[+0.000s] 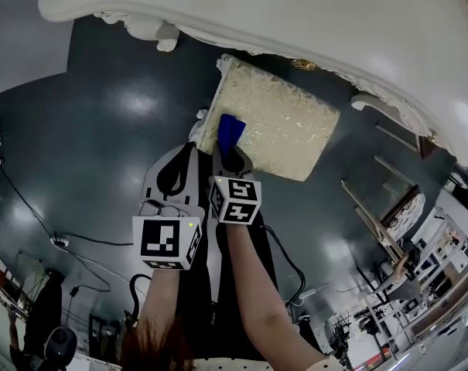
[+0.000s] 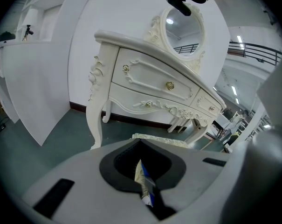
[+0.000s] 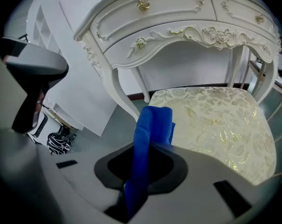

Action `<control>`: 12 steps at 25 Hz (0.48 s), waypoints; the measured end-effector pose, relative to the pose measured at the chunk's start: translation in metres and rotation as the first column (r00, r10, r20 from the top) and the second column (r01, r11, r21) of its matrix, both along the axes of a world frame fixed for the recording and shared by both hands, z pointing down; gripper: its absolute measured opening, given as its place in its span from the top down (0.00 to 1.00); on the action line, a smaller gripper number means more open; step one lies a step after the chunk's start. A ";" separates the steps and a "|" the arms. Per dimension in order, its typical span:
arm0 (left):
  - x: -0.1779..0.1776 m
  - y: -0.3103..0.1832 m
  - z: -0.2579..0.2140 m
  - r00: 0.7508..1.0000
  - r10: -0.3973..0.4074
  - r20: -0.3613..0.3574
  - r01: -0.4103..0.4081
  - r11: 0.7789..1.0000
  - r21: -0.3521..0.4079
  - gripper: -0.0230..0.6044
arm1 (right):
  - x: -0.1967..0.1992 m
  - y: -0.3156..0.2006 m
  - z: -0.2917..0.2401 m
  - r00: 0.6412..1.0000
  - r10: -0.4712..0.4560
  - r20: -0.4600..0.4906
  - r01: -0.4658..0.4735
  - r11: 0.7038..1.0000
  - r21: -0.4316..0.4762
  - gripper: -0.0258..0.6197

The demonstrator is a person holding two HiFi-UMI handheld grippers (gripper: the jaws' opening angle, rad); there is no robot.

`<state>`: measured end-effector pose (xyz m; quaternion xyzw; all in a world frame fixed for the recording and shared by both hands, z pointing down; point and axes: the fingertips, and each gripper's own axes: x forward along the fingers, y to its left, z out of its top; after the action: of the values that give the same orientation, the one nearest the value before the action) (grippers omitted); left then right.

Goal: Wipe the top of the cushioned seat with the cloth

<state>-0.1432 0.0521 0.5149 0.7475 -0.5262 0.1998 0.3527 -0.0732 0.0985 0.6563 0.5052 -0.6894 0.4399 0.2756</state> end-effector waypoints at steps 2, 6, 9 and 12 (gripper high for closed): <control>-0.003 0.001 0.000 1.000 -0.004 0.001 0.004 1.000 0.000 0.97 | -0.006 -0.001 -0.001 1.000 -0.008 0.007 0.008 1.000 0.004 0.87; -0.008 0.002 0.002 1.000 -0.013 0.003 0.013 1.000 -0.002 0.97 | -0.019 -0.004 -0.001 0.999 -0.020 0.027 0.019 1.000 0.011 0.87; -0.011 0.003 0.002 1.000 -0.017 0.003 0.017 1.000 -0.001 0.97 | -0.027 -0.006 -0.001 0.999 -0.032 0.043 0.031 0.999 0.017 0.87; -0.014 0.003 0.003 1.000 -0.028 0.000 0.028 1.000 -0.001 0.97 | -0.032 -0.008 0.000 0.998 -0.029 0.053 0.028 0.999 0.020 0.87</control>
<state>-0.1570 0.0552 0.5182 0.7397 -0.5368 0.1953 0.3558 -0.1050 0.0910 0.6564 0.4861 -0.7079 0.4426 0.2583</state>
